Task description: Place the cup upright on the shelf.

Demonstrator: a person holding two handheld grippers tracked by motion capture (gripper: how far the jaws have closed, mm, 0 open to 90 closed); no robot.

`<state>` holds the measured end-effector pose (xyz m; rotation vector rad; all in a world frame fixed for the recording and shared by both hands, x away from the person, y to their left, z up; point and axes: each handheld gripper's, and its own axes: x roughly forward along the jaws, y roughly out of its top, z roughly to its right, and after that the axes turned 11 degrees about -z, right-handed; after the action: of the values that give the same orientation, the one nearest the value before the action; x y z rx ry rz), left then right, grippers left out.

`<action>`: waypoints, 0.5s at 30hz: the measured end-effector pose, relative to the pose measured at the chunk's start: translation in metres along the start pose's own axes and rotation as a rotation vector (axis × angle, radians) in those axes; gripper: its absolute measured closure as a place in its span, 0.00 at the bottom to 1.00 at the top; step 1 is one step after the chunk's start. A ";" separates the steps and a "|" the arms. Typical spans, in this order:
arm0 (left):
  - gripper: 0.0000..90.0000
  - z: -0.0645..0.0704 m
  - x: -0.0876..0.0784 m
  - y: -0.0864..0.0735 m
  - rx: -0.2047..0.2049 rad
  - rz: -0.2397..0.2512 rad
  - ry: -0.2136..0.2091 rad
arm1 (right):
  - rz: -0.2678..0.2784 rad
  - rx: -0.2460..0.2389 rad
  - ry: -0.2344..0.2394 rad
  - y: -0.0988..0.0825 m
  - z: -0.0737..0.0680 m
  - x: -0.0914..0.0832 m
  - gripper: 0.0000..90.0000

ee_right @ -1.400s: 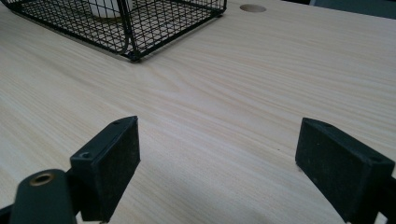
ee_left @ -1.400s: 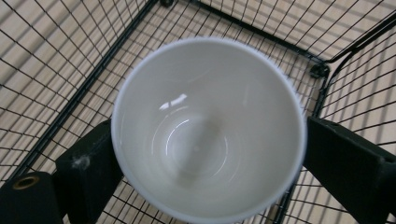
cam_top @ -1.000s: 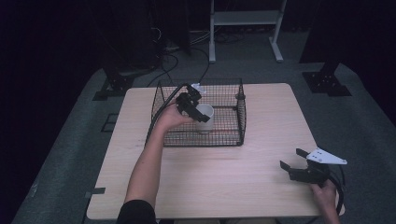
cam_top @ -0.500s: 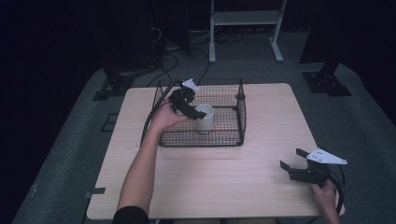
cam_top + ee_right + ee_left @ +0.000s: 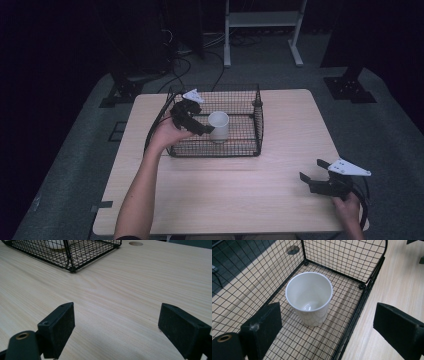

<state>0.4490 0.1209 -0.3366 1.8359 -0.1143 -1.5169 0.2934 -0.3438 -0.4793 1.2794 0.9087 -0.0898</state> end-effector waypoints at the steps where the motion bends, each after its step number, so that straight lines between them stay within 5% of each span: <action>1: 0.08 0.002 -0.001 -0.001 0.000 0.005 -0.003 | 0.000 0.000 0.000 0.000 0.000 0.000 0.15; 15: 0.07 0.027 -0.007 -0.012 0.019 0.022 0.007 | 0.000 -0.004 0.001 0.000 0.000 0.000 0.15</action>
<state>0.4186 0.1198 -0.3390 1.8494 -0.1458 -1.4987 0.2932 -0.3435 -0.4793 1.2760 0.9090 -0.0878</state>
